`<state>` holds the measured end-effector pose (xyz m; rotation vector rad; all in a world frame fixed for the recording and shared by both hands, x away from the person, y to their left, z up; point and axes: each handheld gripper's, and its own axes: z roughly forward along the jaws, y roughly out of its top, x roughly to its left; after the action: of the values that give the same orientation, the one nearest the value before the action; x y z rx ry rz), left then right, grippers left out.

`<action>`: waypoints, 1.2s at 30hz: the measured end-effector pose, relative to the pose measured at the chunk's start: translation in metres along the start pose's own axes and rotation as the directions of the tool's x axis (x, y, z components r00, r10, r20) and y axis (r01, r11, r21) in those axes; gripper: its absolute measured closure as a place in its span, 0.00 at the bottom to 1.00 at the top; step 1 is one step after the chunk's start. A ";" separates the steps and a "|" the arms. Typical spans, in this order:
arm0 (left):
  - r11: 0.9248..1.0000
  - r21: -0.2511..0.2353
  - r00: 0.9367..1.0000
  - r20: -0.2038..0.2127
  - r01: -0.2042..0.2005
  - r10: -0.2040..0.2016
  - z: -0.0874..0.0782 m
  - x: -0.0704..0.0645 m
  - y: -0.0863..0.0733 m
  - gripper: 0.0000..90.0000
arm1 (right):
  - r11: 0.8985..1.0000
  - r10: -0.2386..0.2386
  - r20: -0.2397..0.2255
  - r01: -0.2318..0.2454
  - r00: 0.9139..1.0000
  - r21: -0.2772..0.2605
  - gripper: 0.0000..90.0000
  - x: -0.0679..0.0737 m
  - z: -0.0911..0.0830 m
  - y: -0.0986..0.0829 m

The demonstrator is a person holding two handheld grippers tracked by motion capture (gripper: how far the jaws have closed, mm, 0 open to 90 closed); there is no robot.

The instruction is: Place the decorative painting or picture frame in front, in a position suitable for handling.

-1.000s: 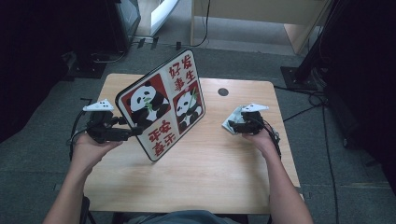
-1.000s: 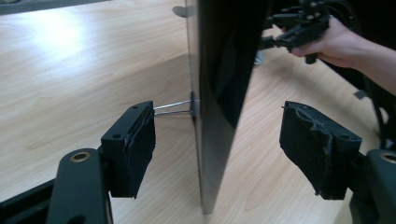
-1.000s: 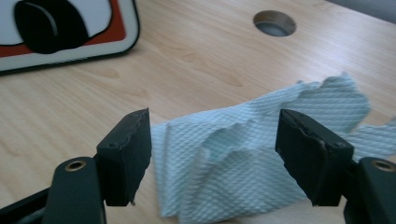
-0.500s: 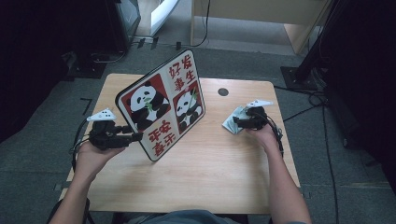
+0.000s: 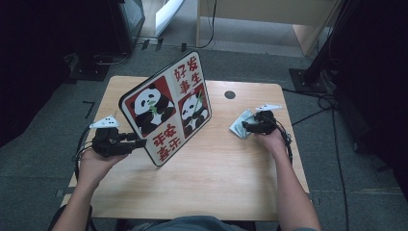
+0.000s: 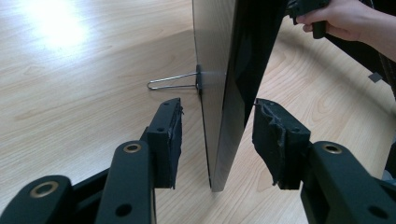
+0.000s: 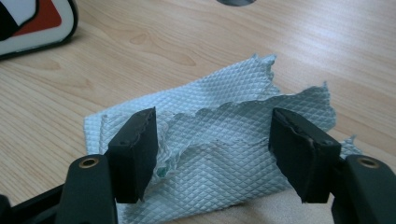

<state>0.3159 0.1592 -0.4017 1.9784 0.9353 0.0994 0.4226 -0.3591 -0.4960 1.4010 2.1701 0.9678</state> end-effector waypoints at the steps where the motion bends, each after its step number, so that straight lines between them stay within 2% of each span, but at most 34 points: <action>1: 1.000 -0.005 1.000 0.004 0.004 -0.004 0.001 0.000 0.000 0.57 | 1.000 -0.001 0.001 0.001 1.000 0.002 0.36 -0.001 0.001 -0.001; 4: 1.000 -0.005 1.000 0.001 0.002 -0.002 0.002 0.000 -0.001 0.56 | 1.000 0.019 -0.004 -0.019 1.000 0.003 0.36 -0.001 0.004 -0.003; 7: 1.000 -0.006 1.000 0.001 0.004 -0.004 0.003 0.002 -0.002 0.55 | 1.000 0.018 -0.005 -0.019 1.000 -0.007 0.36 0.000 0.004 -0.001; 9: 1.000 -0.009 1.000 0.001 0.006 -0.006 0.003 0.002 -0.002 0.53 | 1.000 0.013 -0.022 -0.014 1.000 -0.015 0.34 0.003 0.004 0.000; 11: 1.000 -0.014 1.000 -0.003 0.005 -0.005 0.003 0.002 -0.003 0.52 | 1.000 0.004 -0.028 -0.004 1.000 -0.001 0.33 0.008 0.007 0.000; 12: 1.000 -0.017 1.000 -0.004 0.006 -0.006 0.003 0.002 -0.003 0.52 | 0.999 -0.025 -0.014 0.026 1.000 0.025 0.32 0.011 0.012 -0.001; 15: 0.999 -0.031 1.000 -0.001 0.010 -0.010 0.003 0.003 -0.003 0.51 | 0.998 -0.039 -0.005 0.039 0.999 0.043 0.32 0.012 0.017 -0.004; 21: 0.999 -0.036 1.000 -0.006 0.017 -0.018 0.003 0.004 -0.004 0.51 | 0.998 -0.053 0.001 0.053 0.999 0.024 0.36 0.012 0.018 -0.008; 23: 0.999 -0.038 1.000 -0.011 0.020 -0.021 0.002 0.004 -0.004 0.52 | 0.998 -0.053 0.006 0.053 0.999 0.016 0.43 0.011 0.018 -0.008; 25: 0.999 -0.047 1.000 -0.011 0.024 -0.024 0.001 0.004 -0.003 0.53 | 0.999 -0.044 0.009 0.043 0.999 0.013 0.45 0.011 0.017 -0.009; 27: 0.999 -0.047 1.000 -0.014 0.028 -0.028 0.001 0.005 -0.003 0.54 | 0.999 -0.038 0.015 0.038 0.999 -0.012 0.52 0.010 0.016 -0.012; 29: 0.999 -0.042 0.999 -0.007 0.033 -0.033 0.000 0.005 -0.003 0.62 | 0.999 -0.037 0.017 0.038 0.999 -0.018 0.54 0.010 0.016 -0.013; 30: 0.998 -0.040 0.999 0.014 0.040 -0.040 0.000 0.006 -0.002 0.65 | 0.999 -0.031 0.023 0.032 0.999 -0.028 0.62 0.009 0.015 -0.014; 36: 0.998 -0.040 0.999 0.013 0.053 -0.053 0.001 0.007 -0.001 0.64 | 0.999 -0.004 0.038 0.006 0.999 -0.046 0.73 0.008 0.014 -0.016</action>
<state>0.3203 0.1633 -0.4054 1.9138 0.9705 0.0759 0.4178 -0.3512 -0.5173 1.3807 2.1095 0.9756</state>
